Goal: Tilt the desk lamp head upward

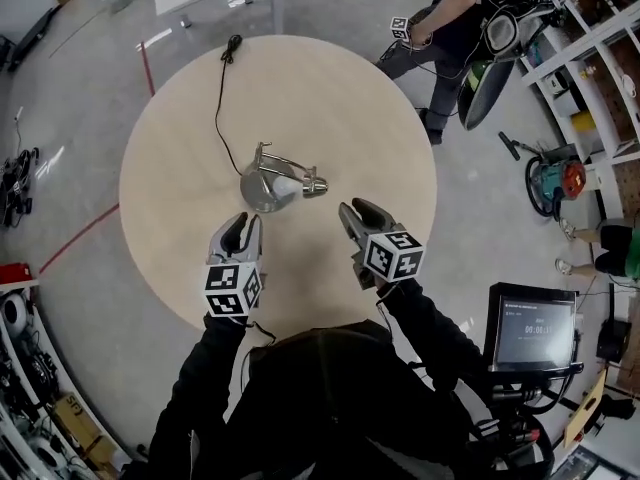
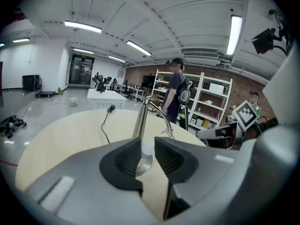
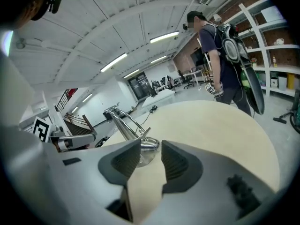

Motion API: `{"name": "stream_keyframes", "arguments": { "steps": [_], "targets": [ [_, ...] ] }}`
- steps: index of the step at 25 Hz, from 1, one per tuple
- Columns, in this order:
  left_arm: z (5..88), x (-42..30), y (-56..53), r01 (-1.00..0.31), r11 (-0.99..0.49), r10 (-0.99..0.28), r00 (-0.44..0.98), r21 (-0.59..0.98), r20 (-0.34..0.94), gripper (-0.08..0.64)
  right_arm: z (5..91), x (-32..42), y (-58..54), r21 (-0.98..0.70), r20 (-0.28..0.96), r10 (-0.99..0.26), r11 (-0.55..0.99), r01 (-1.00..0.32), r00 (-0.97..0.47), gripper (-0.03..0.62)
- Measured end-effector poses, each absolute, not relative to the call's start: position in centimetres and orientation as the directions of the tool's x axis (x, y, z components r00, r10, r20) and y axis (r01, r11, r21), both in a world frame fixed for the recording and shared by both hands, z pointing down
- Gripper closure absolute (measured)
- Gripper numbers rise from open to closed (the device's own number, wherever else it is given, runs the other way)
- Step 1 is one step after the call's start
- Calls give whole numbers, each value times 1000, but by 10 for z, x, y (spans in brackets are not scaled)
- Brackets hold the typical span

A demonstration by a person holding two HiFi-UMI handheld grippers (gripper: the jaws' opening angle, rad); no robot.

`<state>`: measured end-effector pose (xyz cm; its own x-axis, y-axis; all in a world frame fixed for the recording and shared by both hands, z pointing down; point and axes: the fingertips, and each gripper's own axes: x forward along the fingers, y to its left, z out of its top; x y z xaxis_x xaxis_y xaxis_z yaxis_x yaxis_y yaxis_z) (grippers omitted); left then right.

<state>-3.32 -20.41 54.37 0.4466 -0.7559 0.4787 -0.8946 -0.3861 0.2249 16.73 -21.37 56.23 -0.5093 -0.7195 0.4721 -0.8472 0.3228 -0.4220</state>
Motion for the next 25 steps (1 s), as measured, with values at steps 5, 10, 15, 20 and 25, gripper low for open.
{"name": "stream_keyframes", "arguments": {
  "steps": [5, 10, 15, 20, 25],
  "targets": [
    [558, -17, -218, -891, -413, -740, 450, 191, 500, 411, 573, 169, -230, -442, 465, -706, 338, -831, -534, 424],
    [576, -20, -226, -890, -424, -723, 443, 166, 529, 376, 586, 150, -233, -473, 465, -672, 362, -804, -576, 382],
    [593, -27, -248, -882, -449, -717, 452, 144, 532, 374, 608, 128, -242, -530, 472, -636, 348, -773, -610, 300],
    [628, -32, -261, -872, -474, -684, 455, 127, 571, 364, 632, 113, -242, -580, 485, -603, 320, -749, -633, 269],
    [655, -30, -260, -843, -529, -626, 467, 100, 625, 313, 649, 93, -242, -657, 483, -572, 263, -706, -662, 265]
  ]
}}
